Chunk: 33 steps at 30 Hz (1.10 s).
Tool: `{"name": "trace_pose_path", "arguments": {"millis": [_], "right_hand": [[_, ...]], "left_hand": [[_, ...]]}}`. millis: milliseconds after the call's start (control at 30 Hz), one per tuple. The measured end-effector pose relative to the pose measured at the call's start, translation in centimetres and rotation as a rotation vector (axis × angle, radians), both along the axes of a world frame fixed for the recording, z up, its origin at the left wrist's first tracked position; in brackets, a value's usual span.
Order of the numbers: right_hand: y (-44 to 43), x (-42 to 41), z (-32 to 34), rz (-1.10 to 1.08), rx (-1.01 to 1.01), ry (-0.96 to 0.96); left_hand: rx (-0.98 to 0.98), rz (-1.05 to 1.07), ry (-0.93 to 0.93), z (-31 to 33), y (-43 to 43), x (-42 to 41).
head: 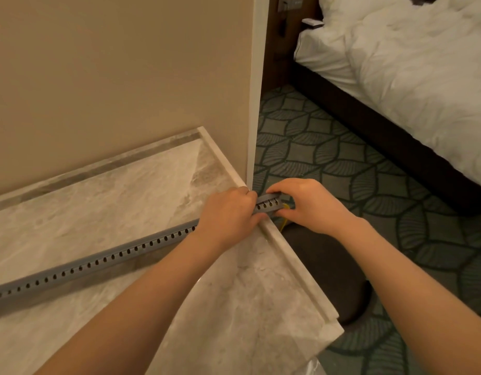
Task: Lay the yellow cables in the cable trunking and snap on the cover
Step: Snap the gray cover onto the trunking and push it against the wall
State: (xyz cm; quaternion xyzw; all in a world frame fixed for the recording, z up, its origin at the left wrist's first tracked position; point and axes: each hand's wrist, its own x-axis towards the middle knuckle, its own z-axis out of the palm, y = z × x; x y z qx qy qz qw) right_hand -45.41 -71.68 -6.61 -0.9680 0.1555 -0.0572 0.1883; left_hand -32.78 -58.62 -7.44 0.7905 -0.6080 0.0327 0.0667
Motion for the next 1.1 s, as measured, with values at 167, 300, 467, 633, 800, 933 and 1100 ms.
{"name": "trace_pose_path", "arguments": {"millis": [167,300,467,633,800,933,1100], "right_hand": [[-0.3,0.2,0.1,0.004,-0.001,0.002],[-0.2,0.2,0.1,0.019,-0.02,-0.004],[-0.2,0.3,0.0,0.032,-0.047,0.002],[0.0,0.1,-0.5,0.057,-0.082,0.014],[0.4,0.2,-0.7,0.05,-0.117,0.065],[0.6,0.7,-0.8,0.052,-0.192,0.168],[0.8,1.1,-0.4,0.081,-0.261,0.167]], "left_hand": [[0.006,-0.037,-0.081,-0.1,0.0,-0.3],[-0.015,-0.067,-0.135,-0.2,0.2,-0.5],[-0.046,-0.098,-0.131,-0.4,0.4,-0.6],[-0.061,-0.058,-0.076,-0.7,0.6,-0.3],[-0.002,-0.03,-0.034,-0.5,1.1,0.1],[0.045,0.002,-0.041,-0.4,1.0,-0.2],[0.073,-0.006,-0.059,-0.3,0.9,-0.8]]}}
